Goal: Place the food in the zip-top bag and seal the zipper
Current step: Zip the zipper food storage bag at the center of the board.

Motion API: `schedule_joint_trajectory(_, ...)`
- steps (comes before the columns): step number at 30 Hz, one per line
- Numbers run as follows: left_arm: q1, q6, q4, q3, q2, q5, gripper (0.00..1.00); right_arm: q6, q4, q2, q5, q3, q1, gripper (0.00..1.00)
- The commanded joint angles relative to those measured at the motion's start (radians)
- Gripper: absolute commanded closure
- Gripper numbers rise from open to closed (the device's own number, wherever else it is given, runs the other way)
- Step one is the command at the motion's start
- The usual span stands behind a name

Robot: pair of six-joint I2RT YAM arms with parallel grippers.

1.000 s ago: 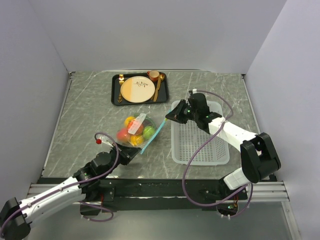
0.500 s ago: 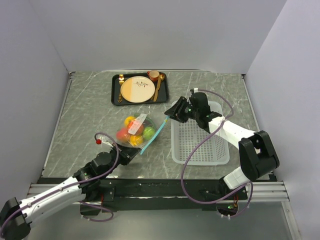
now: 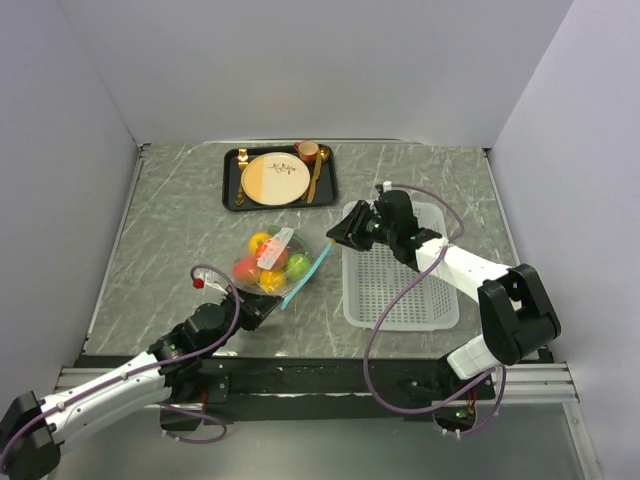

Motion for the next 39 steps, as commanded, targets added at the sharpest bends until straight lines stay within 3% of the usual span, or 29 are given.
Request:
schedule_joint_trajectory(1, 0.004, 0.003, 0.036, -0.051, -0.01, -0.012, 0.99, -0.008, -0.011, -0.043, 0.006, 0.004, 0.027, 0.62)
schedule_joint_trajectory(3, 0.004, 0.003, 0.036, -0.051, -0.012, -0.014, 0.99, -0.01, -0.014, -0.04, 0.006, 0.005, 0.031, 0.63)
schedule_joint_trajectory(11, 0.002, 0.001, 0.032, -0.051, -0.018, -0.015, 0.99, -0.008, -0.014, -0.053, 0.023, -0.009, 0.034, 0.82)
schedule_joint_trajectory(16, 0.004, 0.001, 0.027, -0.051, -0.018, -0.017, 0.99, -0.016, -0.021, -0.053, 0.025, 0.004, 0.034, 0.82)
schedule_joint_trajectory(19, 0.002, 0.001, 0.026, -0.051, -0.021, -0.017, 0.99, -0.019, -0.026, -0.048, 0.023, 0.011, 0.034, 0.69)
schedule_joint_trajectory(21, 0.002, 0.0, 0.018, -0.051, -0.025, -0.018, 0.99, -0.019, -0.026, -0.051, 0.023, 0.016, 0.034, 0.68)
schedule_joint_trajectory(39, 0.004, 0.0, 0.015, -0.051, -0.036, -0.02, 0.99, -0.025, -0.051, -0.077, 0.038, 0.019, 0.032, 0.7)
